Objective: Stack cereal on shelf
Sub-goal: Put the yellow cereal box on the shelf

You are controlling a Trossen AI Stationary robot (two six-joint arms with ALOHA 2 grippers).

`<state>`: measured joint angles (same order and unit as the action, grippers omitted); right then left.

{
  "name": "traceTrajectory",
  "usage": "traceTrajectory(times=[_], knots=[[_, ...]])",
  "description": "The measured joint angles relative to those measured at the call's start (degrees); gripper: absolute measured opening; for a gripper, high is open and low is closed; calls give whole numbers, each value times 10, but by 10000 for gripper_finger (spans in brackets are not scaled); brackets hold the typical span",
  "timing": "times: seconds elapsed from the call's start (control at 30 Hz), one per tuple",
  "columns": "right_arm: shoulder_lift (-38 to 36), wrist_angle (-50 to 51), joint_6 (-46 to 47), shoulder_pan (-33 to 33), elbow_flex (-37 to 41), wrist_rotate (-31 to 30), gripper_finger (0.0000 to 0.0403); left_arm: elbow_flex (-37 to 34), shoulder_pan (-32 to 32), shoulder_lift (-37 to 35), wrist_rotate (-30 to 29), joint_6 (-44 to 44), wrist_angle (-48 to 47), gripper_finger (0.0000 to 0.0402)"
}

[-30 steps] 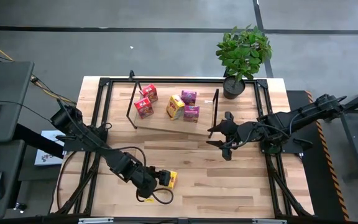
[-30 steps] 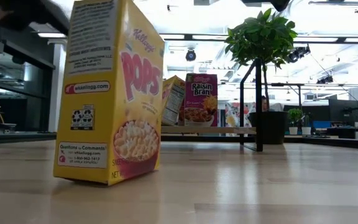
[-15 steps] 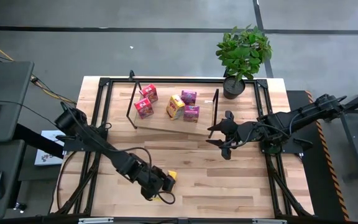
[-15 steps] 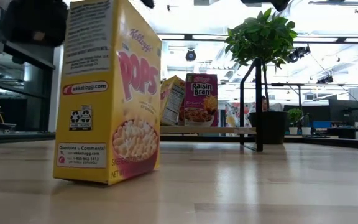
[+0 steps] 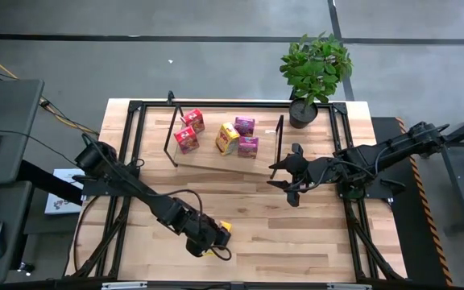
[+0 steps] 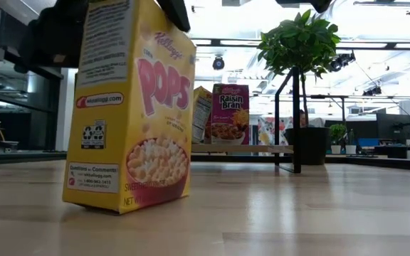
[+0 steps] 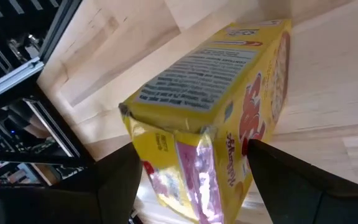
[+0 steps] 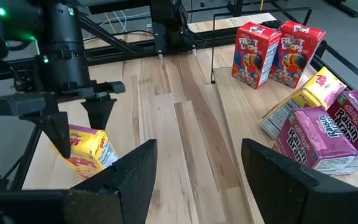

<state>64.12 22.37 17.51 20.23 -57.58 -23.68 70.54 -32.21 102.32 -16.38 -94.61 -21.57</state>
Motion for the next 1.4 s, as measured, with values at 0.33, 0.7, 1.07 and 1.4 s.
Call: traceTrajectory(times=[0.33, 0.7, 1.07, 1.4], knots=[[0, -1, -13, 0, 0, -1, 226, 0, 3, 1, 6, 42, 1, 265], [0, -1, -15, 0, 0, -4, 226, 25, 3, -4, -97, 180, 31, 153], [0, -4, -25, 0, 0, -5, 226, 40, 38, -113, -106, 390, -14, 100], [0, -4, -36, 0, 0, -25, 226, 40, 97, -231, -98, 546, -9, 100]])
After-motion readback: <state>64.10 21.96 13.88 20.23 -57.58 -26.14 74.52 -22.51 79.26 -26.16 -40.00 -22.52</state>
